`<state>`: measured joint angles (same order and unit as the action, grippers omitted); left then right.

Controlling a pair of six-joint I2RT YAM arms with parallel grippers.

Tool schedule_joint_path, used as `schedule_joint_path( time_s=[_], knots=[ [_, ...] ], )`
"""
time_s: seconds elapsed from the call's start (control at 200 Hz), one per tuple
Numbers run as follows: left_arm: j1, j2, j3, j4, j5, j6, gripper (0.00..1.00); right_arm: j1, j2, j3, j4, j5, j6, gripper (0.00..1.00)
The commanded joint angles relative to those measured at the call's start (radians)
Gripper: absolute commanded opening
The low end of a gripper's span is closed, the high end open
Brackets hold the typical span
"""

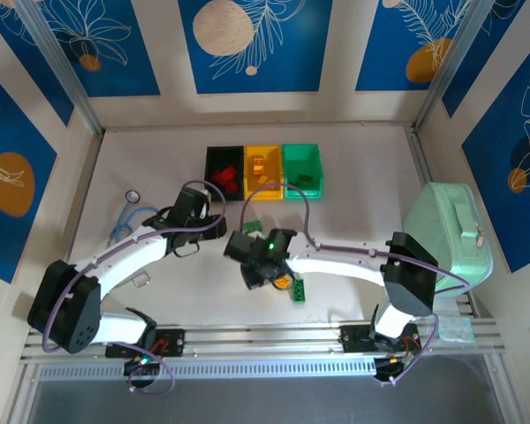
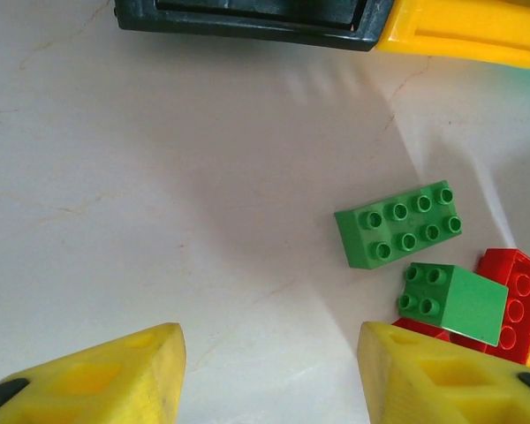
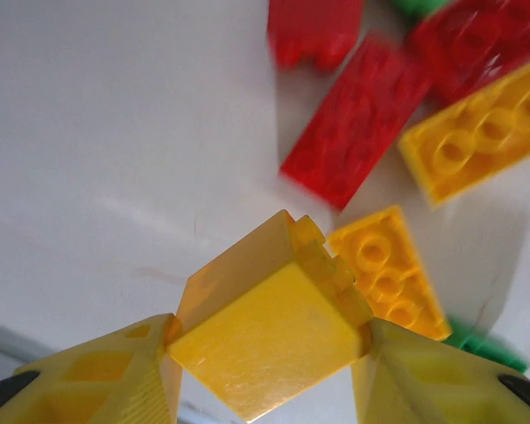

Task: Sort the legos into containers by color
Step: Pick up the lego from the bottom-center of the table, then place the lego in the container.

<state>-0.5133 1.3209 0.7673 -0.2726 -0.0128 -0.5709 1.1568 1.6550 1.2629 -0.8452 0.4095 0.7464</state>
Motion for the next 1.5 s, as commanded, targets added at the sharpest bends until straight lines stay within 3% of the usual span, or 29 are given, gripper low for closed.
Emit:
schedule_joint_path(
  time_s=[0.0,0.41,0.7,1.006,1.176,1.491],
  knots=[
    [-0.007,-0.042,-0.03,-0.007,-0.022,-0.011,0.54,-0.09,-0.025,0.11,-0.029,0.038,-0.11,0.48],
    [-0.008,-0.257,-0.199,0.04,-0.033,-0.038,0.55,-0.401,0.237,0.473,-0.03,-0.084,-0.291,0.48],
    [-0.01,-0.337,-0.24,0.02,-0.038,-0.048,0.55,-0.516,0.517,0.811,-0.126,-0.126,-0.33,0.47],
    [-0.01,-0.372,-0.248,0.0,-0.051,-0.05,0.55,-0.56,0.681,1.034,-0.186,-0.175,-0.315,0.49],
    [-0.01,-0.376,-0.247,0.0,-0.05,-0.047,0.55,-0.561,0.689,1.03,-0.159,-0.259,-0.354,0.69],
    [-0.016,-0.37,-0.258,0.028,-0.036,-0.052,0.55,-0.553,0.531,0.847,-0.075,-0.244,-0.337,0.7]
  ],
)
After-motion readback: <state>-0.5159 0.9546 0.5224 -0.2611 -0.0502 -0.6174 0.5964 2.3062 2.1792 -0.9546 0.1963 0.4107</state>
